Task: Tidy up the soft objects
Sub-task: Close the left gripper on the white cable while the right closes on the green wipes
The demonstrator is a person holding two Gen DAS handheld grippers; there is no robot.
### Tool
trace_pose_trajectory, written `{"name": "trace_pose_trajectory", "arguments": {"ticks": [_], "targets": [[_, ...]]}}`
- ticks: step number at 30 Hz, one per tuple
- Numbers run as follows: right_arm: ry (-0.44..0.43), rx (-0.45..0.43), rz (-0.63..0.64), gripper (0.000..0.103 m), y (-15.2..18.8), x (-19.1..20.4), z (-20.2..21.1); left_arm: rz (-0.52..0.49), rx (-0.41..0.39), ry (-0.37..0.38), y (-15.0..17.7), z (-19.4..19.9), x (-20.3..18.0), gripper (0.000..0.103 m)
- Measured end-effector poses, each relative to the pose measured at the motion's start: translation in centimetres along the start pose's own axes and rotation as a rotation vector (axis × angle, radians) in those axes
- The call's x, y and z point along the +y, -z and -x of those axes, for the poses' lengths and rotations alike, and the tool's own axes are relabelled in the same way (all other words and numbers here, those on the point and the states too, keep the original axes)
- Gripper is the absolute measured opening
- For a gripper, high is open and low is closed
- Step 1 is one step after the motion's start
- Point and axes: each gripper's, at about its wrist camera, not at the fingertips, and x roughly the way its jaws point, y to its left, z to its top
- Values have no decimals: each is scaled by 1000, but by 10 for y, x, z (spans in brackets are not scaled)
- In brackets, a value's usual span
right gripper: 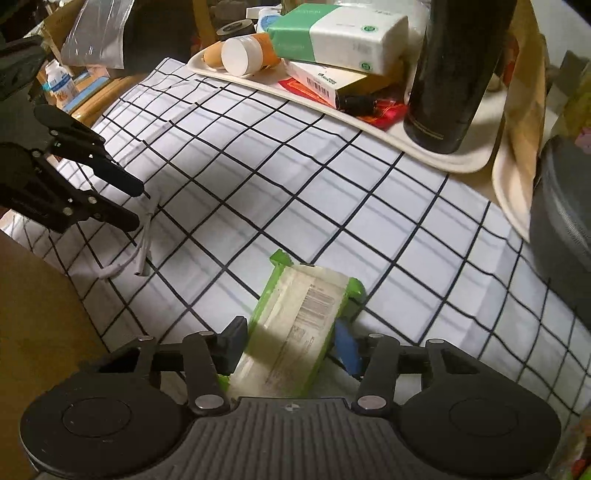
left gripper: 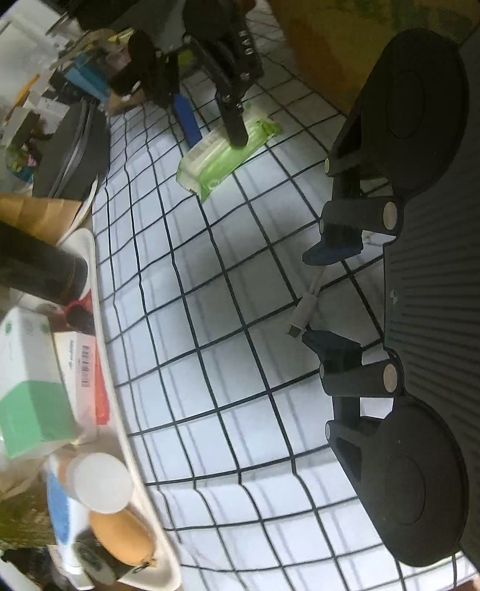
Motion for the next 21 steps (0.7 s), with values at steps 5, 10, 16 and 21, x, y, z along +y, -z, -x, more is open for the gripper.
{"name": "trace_pose_trajectory", "arguments": {"ticks": [5,10,16,21], "targets": [[54,-9,47,51,2,6,3,-79,-27,-62,-2,-4,-9,24],[85,-11,63,46,5,7,7,-209,-86,-158,1,-5,-18,6],[135,-7,73,43,6,5,9,-180,-106,-227,-6,2,-6,7],[141,-3,55,43,7,3,10,-109,-53,-207,-10,-3,2,27]]}}
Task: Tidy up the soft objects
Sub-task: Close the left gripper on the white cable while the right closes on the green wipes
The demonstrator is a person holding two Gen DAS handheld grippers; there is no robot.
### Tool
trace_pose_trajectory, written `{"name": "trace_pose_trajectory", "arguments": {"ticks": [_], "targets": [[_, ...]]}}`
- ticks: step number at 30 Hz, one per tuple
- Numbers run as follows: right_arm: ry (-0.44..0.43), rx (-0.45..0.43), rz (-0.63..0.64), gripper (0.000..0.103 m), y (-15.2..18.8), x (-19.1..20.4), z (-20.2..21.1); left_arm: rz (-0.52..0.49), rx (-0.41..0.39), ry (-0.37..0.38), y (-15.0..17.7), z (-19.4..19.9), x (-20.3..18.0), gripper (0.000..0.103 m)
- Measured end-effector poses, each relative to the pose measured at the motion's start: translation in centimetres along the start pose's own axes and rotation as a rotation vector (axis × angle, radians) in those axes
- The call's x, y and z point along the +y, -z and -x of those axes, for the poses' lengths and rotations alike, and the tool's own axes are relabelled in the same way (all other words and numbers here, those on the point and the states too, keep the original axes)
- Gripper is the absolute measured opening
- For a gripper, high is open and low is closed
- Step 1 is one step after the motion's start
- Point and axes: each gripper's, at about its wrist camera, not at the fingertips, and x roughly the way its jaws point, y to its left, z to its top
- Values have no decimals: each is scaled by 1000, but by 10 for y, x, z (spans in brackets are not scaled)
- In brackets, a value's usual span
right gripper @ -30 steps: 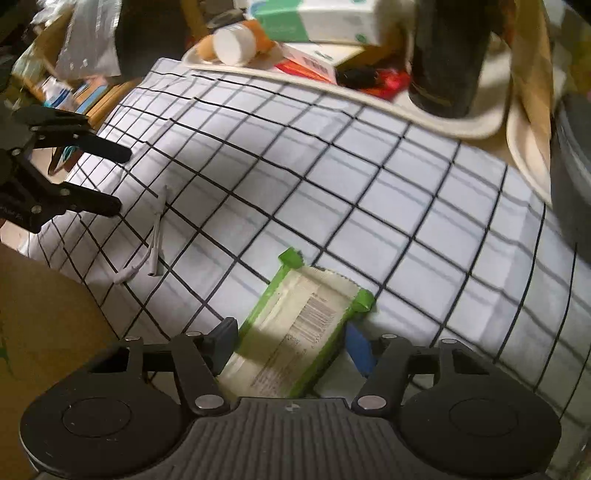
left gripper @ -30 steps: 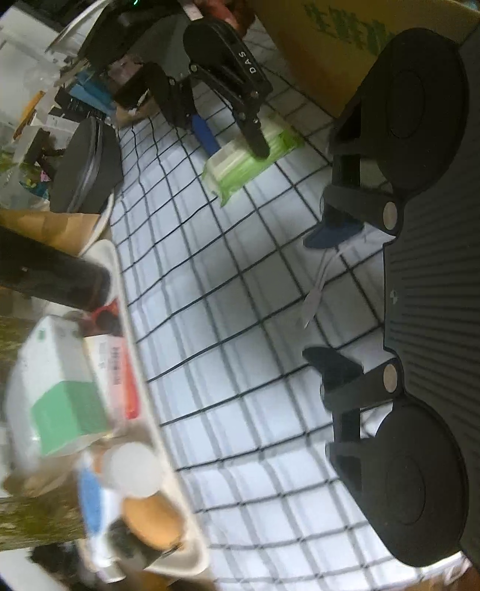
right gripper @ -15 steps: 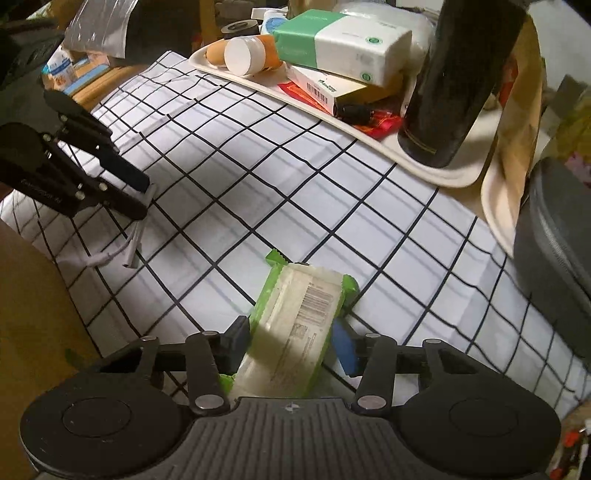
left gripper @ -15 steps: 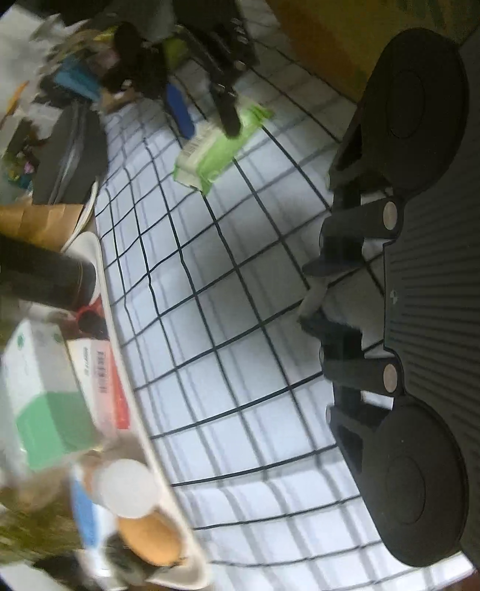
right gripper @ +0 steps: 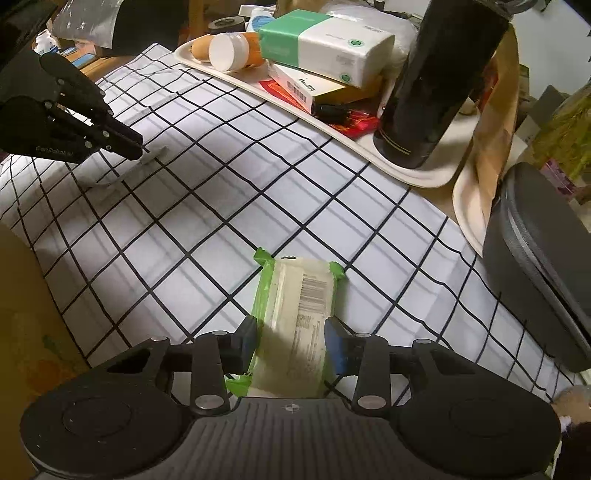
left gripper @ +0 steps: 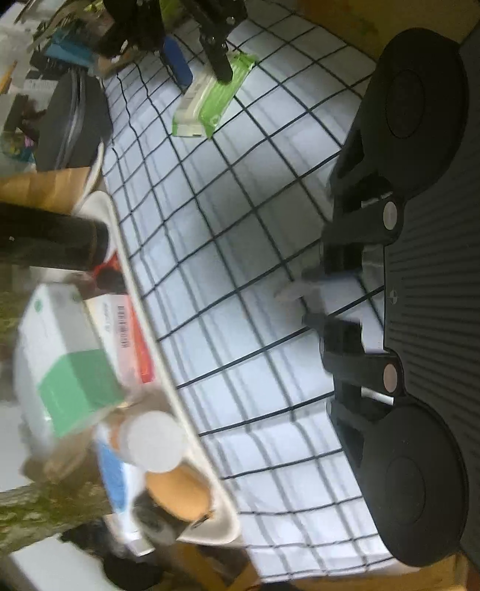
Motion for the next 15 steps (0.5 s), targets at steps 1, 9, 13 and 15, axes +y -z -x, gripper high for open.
{"name": "trace_pose_trajectory", "arguments": {"ticks": [1,9,13,15], "targets": [[1,2,-6,43,0,0,0,2,5,18,1,-1,0,28],[4,15,-36,45,-1,-2,-3,-68,-1,4,7,-3,-13,28],[16,32,-23,46,-2,1,-4,-63,2,-7,8,-2,-14,26],[18,43,-27,46,-2,0,-5,-57,9,-13,7,-2,-14,16]]}}
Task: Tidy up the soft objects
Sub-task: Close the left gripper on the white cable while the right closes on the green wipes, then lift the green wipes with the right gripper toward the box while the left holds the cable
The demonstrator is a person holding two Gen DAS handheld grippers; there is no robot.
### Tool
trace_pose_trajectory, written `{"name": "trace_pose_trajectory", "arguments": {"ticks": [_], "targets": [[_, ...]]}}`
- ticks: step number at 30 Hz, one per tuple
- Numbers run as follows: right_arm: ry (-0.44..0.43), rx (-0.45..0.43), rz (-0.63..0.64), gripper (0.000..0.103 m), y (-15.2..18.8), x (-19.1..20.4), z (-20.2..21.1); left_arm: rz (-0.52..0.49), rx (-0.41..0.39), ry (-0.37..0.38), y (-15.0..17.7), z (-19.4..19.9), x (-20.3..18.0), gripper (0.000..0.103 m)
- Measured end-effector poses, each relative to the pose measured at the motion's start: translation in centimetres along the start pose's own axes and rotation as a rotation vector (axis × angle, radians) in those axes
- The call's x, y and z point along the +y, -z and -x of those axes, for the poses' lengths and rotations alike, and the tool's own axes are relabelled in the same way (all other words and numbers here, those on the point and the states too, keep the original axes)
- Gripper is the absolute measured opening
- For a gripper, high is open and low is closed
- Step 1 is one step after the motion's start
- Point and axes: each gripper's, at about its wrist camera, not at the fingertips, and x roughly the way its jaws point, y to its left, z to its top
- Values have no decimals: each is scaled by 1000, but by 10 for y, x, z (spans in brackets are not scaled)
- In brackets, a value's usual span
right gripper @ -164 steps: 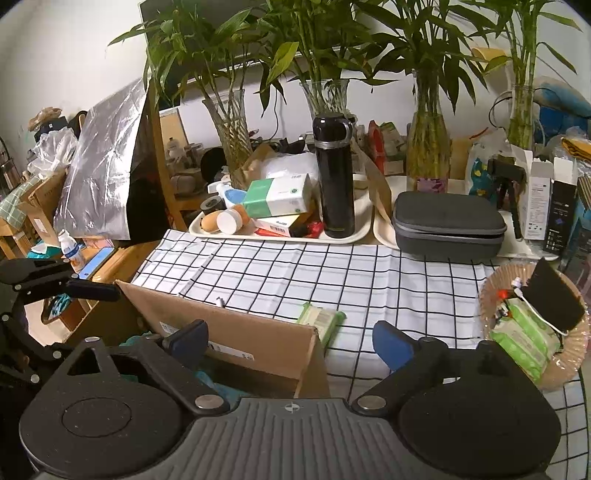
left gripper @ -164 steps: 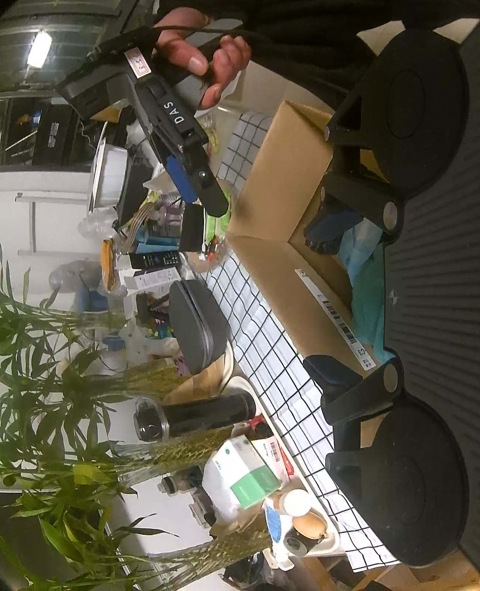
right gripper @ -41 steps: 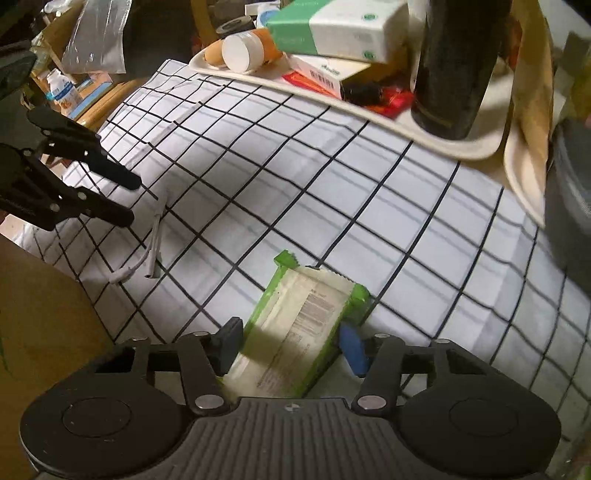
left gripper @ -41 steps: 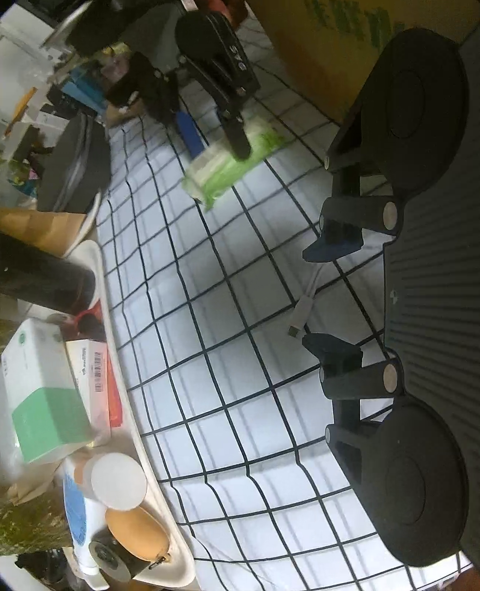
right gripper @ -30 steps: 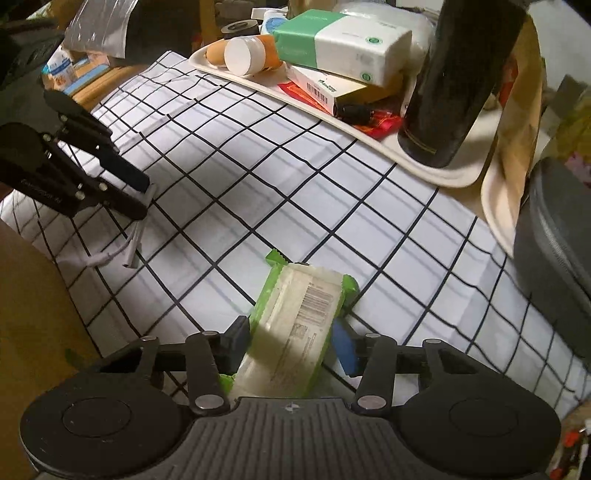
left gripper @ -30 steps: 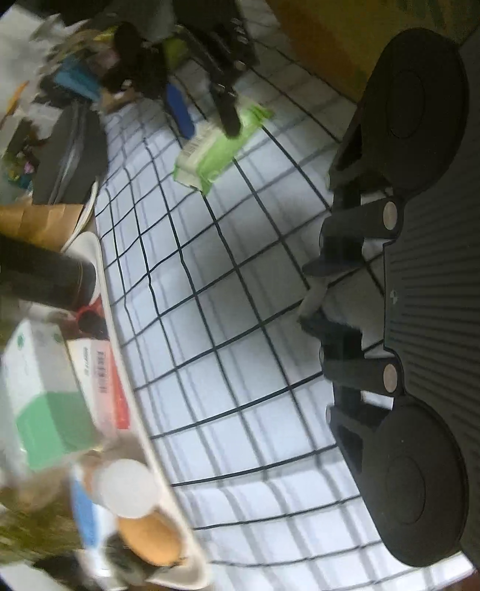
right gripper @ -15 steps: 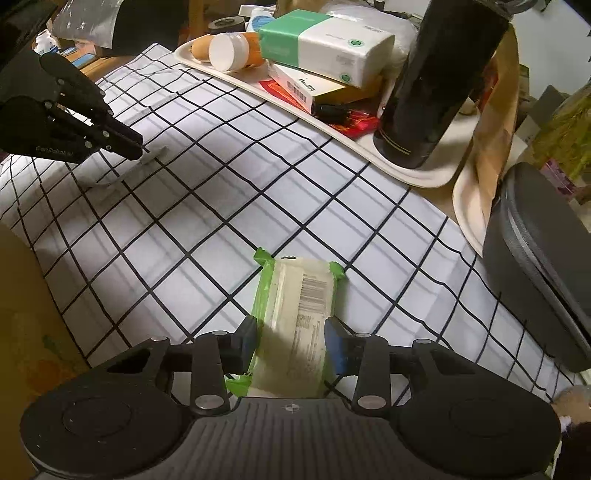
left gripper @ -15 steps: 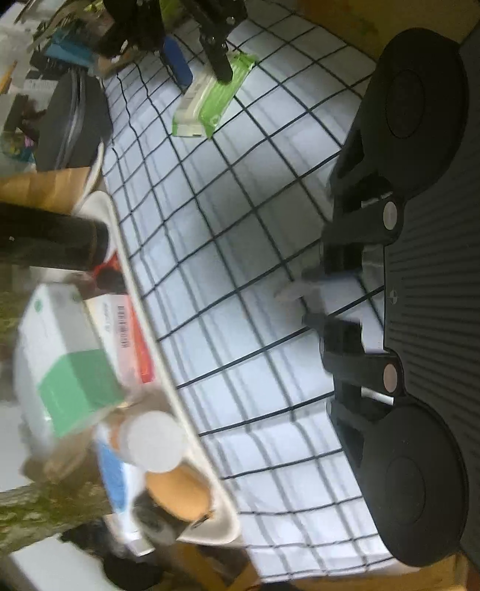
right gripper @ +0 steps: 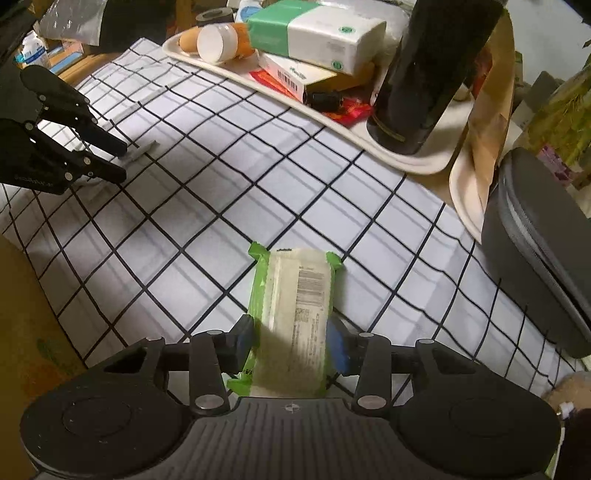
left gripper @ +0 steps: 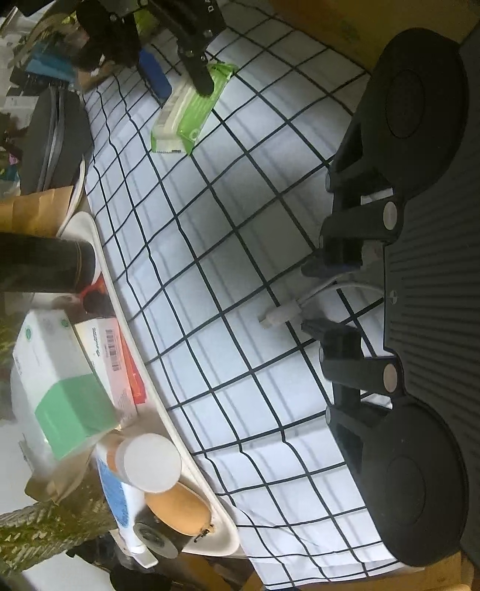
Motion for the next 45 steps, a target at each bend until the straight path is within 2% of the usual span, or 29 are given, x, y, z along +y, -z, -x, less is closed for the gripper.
{"name": "trace_pose_trajectory", "arguments": {"ticks": [3,5,6,8,9,12,16,20,22,25,28,33,41,43,45], "targets": [[-2,8,-15,46,1,-1,1,-12,7,-18,0,0,-2,7],[-2,9,-13,45,2,-1,2,-19,12,-21,0,0,-2,5],[-6,8,-13,43,2,-1,3,-24,13,-19,1,1,-2,5],[-33,1,-24,32,3,-1,7,-36,15,-13,2,1,-3,5],[-40,-1,-30,22,3,-1,9,-41,16,-8,2,1,-4,5],[-27,-3,-15,11,5,3,11,-47,7,1,2,4,-4,5],[-23,3,-14,9,6,3,12,-36,-20,-2,-1,11,-3,5],[3,-24,-31,15,8,-1,15,-25,-41,-5,-3,17,-2,5],[17,-25,-40,40,8,-3,14,-22,-44,-3,-3,18,-1,5],[14,-32,-46,58,8,-5,13,-22,-46,-2,-3,17,-2,5],[34,-29,-43,69,8,-5,9,-22,-50,4,-3,19,-3,5],[31,7,-51,75,8,-6,-5,-19,-59,14,-4,21,-4,3],[8,30,-118,75,10,-16,-16,-21,-64,21,-4,22,-3,3],[-17,30,-128,68,10,-18,-16,-20,-66,26,-4,23,-3,3],[-40,25,-147,55,10,-19,-14,-18,-68,28,-4,24,-3,3]]}}
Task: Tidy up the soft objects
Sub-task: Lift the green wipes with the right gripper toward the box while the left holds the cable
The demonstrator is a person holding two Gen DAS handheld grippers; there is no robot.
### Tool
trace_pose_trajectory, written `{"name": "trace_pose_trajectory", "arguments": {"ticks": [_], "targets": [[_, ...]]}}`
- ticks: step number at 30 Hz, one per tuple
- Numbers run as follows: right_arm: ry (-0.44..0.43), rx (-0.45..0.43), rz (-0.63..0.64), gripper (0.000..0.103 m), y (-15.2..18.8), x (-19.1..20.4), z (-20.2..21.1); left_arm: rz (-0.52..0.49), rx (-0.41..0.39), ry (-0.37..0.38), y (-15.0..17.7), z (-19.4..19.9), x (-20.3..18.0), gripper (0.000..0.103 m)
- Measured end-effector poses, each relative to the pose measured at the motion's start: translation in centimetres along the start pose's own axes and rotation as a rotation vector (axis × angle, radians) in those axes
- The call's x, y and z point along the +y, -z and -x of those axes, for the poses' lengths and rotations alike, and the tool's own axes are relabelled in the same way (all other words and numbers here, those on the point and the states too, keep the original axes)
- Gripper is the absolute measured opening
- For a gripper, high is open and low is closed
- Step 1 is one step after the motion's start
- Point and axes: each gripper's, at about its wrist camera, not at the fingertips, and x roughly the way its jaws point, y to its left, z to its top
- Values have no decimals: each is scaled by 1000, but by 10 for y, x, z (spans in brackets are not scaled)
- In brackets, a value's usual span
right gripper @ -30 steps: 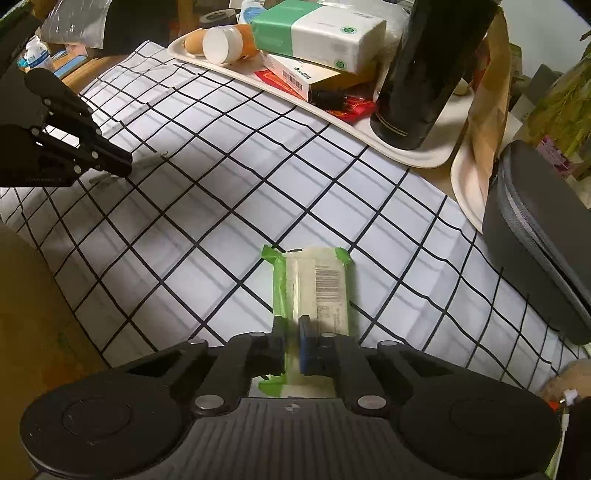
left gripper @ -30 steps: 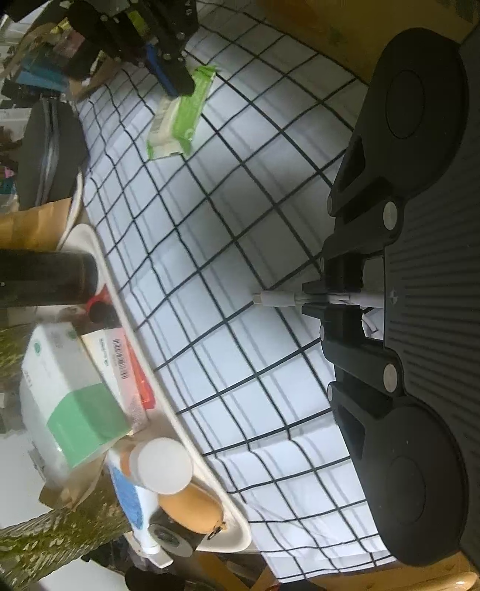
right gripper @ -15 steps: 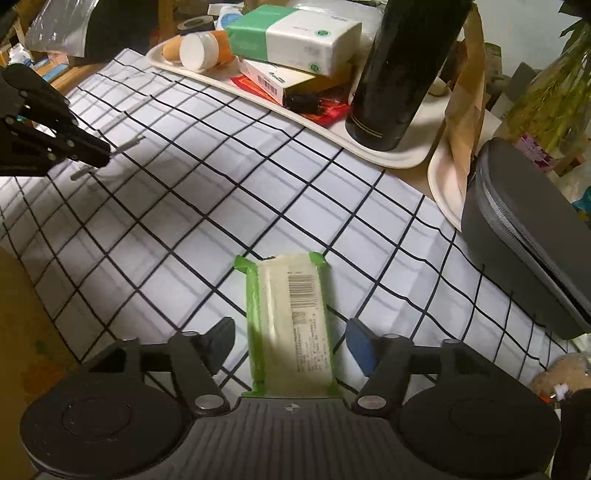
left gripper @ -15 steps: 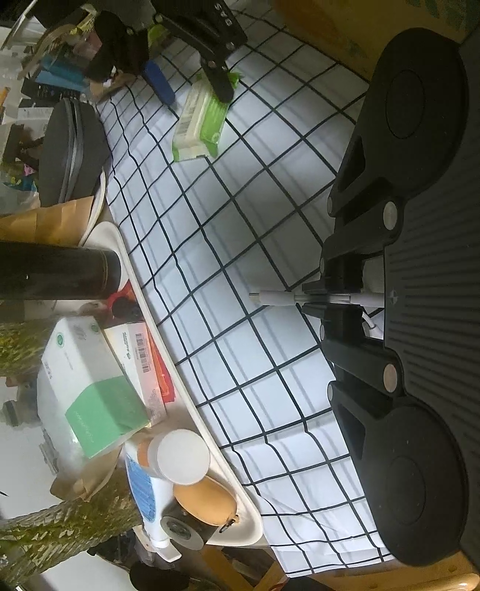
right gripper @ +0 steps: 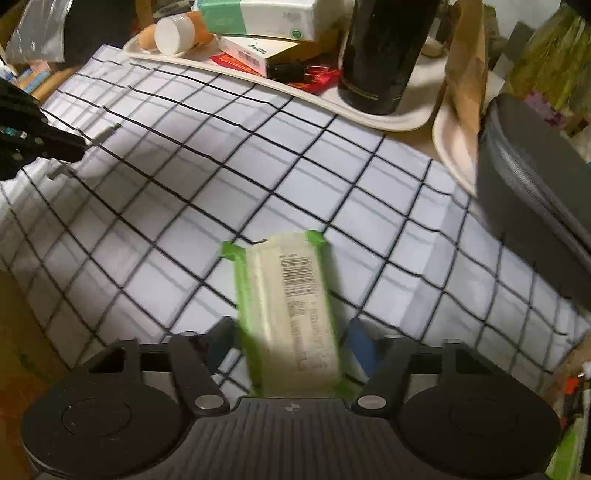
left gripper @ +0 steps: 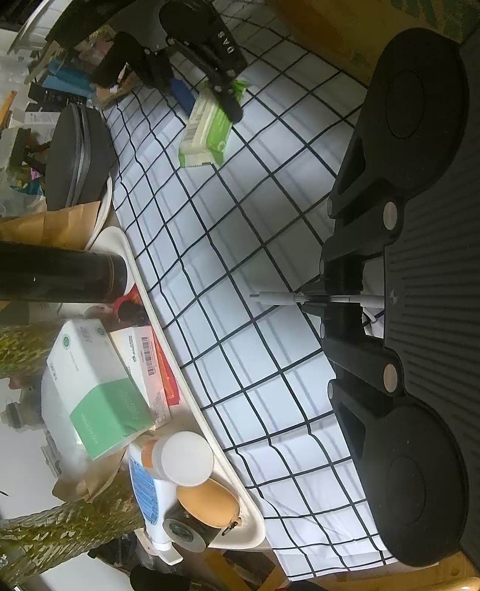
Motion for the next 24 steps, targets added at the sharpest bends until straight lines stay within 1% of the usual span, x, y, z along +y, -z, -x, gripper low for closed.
{"name": "trace_pose_trajectory", "arguments": {"ticks": [1,7,12,20,24], "targets": [[2,4,0,52,0,0,0,0,0,1,0,0,0,3],[4,13,-15,51,-2,3,4,5,-10,15,-1,4,1,3],[2,4,-1,51,-3,8,15,7,-22,26,-4,9,2,3],[102,41,155,51,-6,28,27,-27,-43,40,-8,21,-4,3],[146,41,213,51,-3,36,35,-40,-57,46,-9,29,-5,3]]}}
